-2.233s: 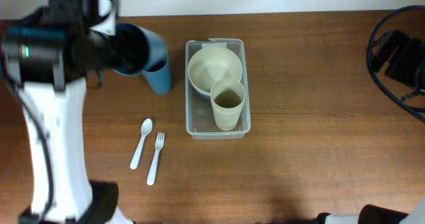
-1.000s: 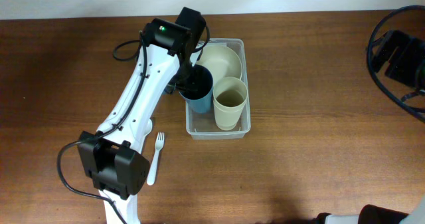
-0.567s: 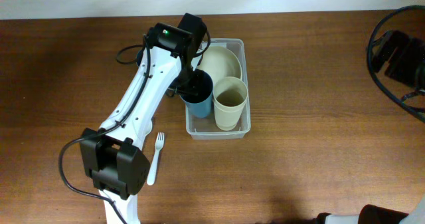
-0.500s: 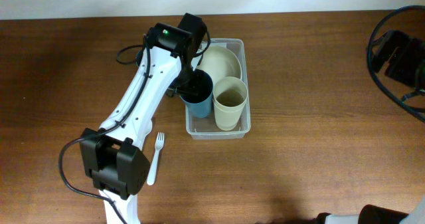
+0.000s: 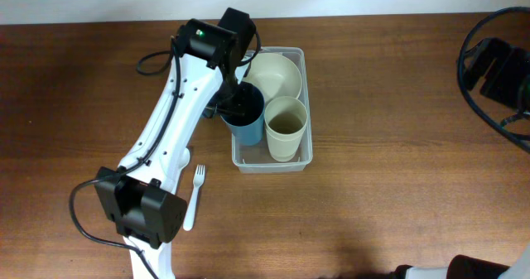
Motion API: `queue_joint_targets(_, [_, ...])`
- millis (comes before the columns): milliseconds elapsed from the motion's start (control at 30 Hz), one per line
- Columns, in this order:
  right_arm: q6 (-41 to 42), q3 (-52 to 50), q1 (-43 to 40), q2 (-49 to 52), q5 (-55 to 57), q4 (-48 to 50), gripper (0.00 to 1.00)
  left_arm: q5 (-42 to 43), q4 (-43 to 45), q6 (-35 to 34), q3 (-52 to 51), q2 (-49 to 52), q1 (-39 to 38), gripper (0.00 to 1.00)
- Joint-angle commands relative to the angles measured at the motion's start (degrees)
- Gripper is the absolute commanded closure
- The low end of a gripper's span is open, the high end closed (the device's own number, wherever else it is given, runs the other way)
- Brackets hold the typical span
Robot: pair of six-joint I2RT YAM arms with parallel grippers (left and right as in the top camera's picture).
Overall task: Pack container
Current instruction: 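Lower the blue cup into the container beside the cream cups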
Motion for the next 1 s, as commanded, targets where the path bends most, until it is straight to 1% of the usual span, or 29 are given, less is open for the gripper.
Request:
queue_joint_targets(0, [-0.39, 0.44, -0.44, 0.04, 0.13, 0.17, 0.01, -0.63, -0.70, -0.72, 1.40, -0.55, -0.20, 0.98])
queue_joint_targets(267, [-0.39, 0.44, -0.44, 0.04, 0.13, 0.17, 0.01, -1.95, 0.42, -0.72, 0.37, -0.22, -0.44, 0.98])
queue_joint_targets(567, [-0.39, 0.44, -0.44, 0.04, 0.13, 0.17, 0.01, -1.90, 1.49, -0.74, -5.49, -0.13, -0.59, 0.98])
queue_joint_targets(967, [-0.39, 0.44, -0.44, 0.04, 0.13, 0.17, 0.01, -1.90, 7.89, -0.92, -6.67, 0.13, -0.92, 0.94])
